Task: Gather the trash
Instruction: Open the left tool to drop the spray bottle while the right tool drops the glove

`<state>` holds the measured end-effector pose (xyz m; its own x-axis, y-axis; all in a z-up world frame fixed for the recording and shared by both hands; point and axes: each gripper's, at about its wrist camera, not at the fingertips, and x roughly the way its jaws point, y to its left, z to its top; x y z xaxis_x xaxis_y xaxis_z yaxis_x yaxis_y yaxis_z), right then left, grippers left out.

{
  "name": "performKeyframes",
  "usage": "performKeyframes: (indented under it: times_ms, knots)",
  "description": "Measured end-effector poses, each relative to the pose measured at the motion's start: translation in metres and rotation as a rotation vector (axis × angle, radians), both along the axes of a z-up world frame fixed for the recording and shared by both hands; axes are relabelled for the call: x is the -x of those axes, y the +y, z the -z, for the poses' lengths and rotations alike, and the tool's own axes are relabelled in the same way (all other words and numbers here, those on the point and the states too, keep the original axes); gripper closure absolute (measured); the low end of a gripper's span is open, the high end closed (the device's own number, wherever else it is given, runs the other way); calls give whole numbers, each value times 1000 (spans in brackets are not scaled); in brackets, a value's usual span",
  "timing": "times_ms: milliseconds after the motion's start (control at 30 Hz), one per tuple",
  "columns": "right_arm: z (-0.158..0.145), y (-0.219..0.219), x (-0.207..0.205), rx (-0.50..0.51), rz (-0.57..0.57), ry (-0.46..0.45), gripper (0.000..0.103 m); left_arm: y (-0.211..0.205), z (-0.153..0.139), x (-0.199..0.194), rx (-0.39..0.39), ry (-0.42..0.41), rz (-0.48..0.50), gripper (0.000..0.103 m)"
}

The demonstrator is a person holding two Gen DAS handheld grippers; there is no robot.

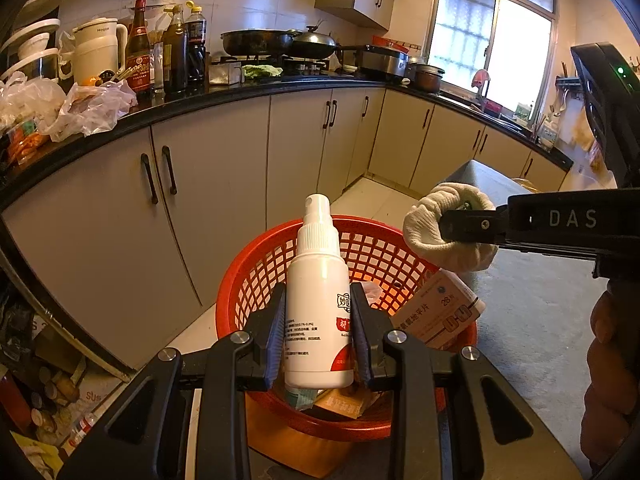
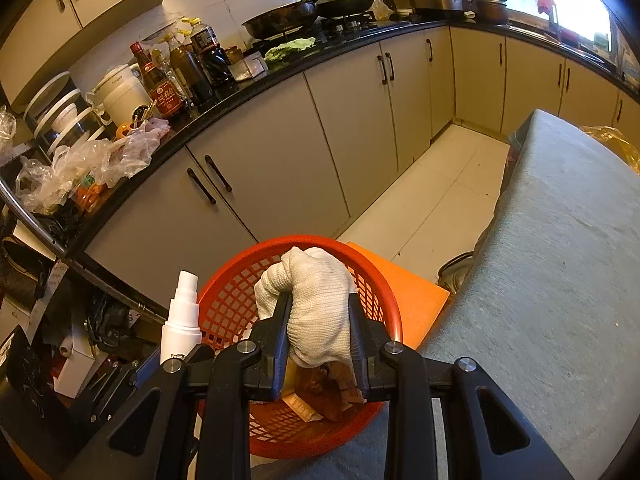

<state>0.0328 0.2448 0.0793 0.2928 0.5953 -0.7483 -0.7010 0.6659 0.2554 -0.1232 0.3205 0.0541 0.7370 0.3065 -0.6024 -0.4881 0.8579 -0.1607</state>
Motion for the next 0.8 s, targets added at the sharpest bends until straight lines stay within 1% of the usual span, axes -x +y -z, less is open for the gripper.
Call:
performKeyframes:
  times_ms: [800]
  knots:
    - [14, 11, -12, 19, 6, 25, 73, 9, 16, -13, 51, 26, 9, 74]
